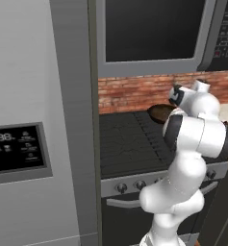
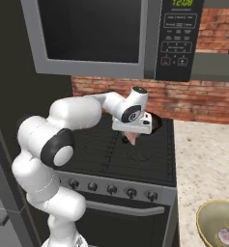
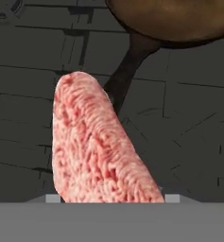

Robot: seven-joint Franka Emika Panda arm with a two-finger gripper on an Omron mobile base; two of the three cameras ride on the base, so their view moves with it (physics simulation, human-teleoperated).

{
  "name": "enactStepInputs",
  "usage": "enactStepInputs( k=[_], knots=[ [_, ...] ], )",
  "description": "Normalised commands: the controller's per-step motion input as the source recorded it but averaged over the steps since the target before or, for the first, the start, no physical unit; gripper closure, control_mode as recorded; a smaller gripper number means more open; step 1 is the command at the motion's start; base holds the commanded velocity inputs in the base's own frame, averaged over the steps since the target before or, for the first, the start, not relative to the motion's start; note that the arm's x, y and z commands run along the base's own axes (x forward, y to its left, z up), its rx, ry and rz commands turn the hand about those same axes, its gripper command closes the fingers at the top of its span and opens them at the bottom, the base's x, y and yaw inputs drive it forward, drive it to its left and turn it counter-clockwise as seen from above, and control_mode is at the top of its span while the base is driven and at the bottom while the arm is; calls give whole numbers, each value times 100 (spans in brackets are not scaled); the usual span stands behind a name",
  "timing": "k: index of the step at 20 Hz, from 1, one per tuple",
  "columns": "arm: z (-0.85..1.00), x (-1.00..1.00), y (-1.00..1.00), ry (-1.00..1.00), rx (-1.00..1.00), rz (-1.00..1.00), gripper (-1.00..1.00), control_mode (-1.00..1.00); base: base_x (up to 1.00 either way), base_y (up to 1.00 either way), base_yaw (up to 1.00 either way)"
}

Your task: Place the steak on the plate and place the garlic on the same plate.

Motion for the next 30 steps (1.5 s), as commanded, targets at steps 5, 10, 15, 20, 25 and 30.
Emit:
enactStepInputs(
  k=[5,10,15,20,25,30],
  knots=[
    [23,-75,3,-1,-8,-16,100,-100,0,0,0],
    [11,-75,28,1,-9,-27,100,-100,0,0,0],
    [24,-64,47,3,-7,-21,100,-100,0,0,0],
    [34,-42,68,2,-1,-1,100,-100,0,0,0],
    [33,-39,24,0,0,0,100,-100,0,0,0],
    [19,-32,30,1,0,0,100,-100,0,0,0]
  ],
)
